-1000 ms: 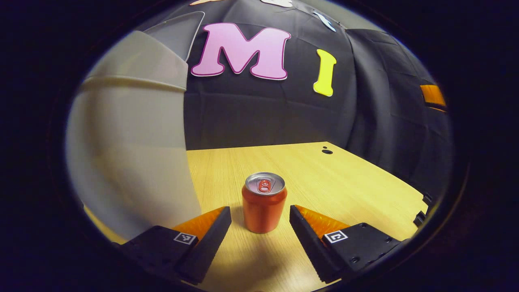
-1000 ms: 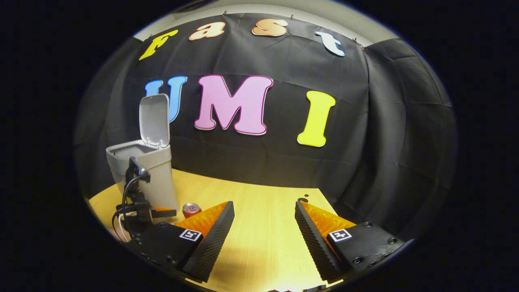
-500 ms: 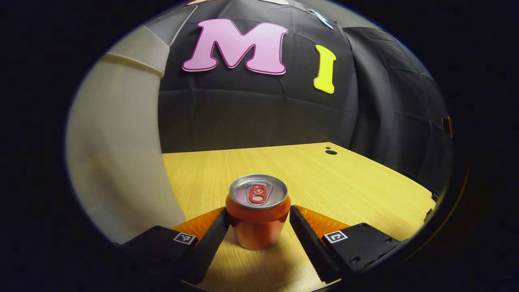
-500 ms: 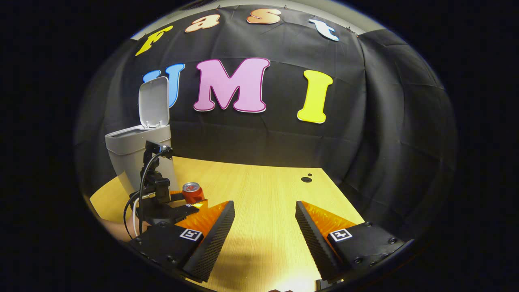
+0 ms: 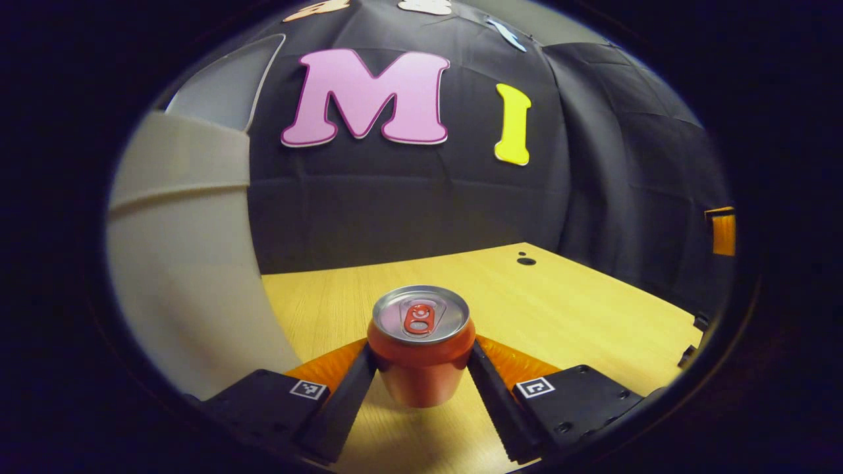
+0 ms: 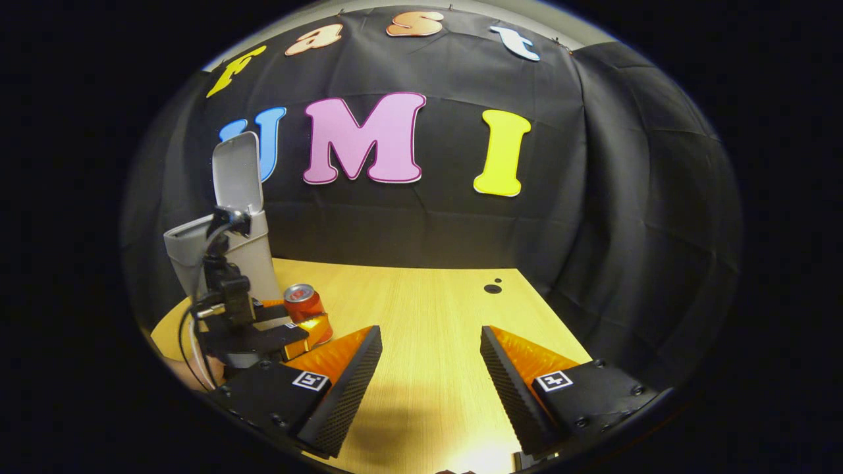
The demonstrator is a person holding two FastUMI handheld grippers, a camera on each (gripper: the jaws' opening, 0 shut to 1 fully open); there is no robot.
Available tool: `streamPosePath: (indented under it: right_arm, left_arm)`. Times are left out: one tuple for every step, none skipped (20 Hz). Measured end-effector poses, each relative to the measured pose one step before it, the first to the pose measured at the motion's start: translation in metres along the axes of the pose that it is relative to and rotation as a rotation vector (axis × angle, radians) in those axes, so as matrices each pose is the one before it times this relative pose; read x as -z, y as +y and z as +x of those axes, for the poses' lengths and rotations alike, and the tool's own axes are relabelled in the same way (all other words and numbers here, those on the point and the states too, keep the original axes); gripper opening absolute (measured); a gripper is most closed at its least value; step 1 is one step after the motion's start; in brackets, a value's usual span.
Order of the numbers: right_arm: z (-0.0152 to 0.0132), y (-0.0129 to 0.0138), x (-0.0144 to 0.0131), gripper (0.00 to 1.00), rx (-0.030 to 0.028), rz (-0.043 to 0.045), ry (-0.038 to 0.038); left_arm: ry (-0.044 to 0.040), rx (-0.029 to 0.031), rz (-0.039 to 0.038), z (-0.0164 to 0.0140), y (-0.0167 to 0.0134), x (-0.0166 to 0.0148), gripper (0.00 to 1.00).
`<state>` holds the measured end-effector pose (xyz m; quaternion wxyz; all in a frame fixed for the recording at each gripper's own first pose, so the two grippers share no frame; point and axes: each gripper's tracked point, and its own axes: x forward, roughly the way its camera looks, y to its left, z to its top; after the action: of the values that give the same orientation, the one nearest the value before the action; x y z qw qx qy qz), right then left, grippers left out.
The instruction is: Press the lid of the desktop garbage bin to open it, pick up the crumpled paper on the desktop and throw it into the bin, then pick up the pop can on the desktop and drop it into the bin, and finally close the garbage bin lid.
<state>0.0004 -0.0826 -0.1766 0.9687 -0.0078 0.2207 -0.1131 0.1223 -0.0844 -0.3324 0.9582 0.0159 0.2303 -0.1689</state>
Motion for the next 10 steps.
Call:
streamPosePath:
  right_arm:
    - [-0.00117,0.00016,-0.00738,0.97,0.00423,-0.00222,-0.00258]
    - [-0.00132,0.00001,-0.00989,0.98,0.00056,0.0006,-0.00494]
    - [-0.00206,0.00136,-0.01019,0.97,-0.0007,0.00246,-0.00816]
    - [-0.00295,0.0012,-0.01017,0.97,0.00027,-0.00056,-0.00863]
    - [-0.00336,0.00125,-0.00964,0.98,-0.00035,-0.00202,-0.00676]
    - [-0.00244,0.00081,-0.00823,0.97,-0.00264,-0.00413,-0.0046]
    - [-0.00199,0.00204,-0.00816,0.97,-0.00238,-0.00482,-0.00475]
    - [-0.00273,0.00118,-0.00856,0.97,-0.0032,-0.00363,-0.00533]
    - [-0.00266,0.00234,-0.00901,0.97,-0.00416,-0.00119,-0.0081]
    - [-0.00432,0.00429,-0.00753,0.97,-0.00965,0.00125,-0.00886]
  left_arm:
    - [-0.01598,0.01363,0.00187,-0.01091,-0.00587,-0.01834,0.89]
    - [-0.01479,0.01327,0.0039,-0.01058,-0.00568,-0.01726,0.88]
    - [-0.01626,0.00829,0.00358,-0.01124,-0.00442,-0.01895,0.88]
    - [-0.02532,0.00372,0.0006,-0.0108,-0.00225,-0.01907,0.88]
    - [-0.04085,0.00455,-0.0059,-0.00715,-0.00259,-0.02238,0.88]
    - [-0.01571,-0.00026,-0.00788,-0.00972,-0.00003,-0.01862,0.88]
    - [-0.01372,0.00136,-0.01283,-0.00963,-0.00131,-0.01975,0.87]
    - [-0.02665,0.00161,-0.00935,-0.00831,-0.00063,-0.02134,0.87]
    - [-0.02002,-0.00193,0.00075,-0.00597,0.0025,-0.01802,0.87]
    - [-0.017,-0.00232,0.00871,-0.00474,0.00358,-0.01651,0.87]
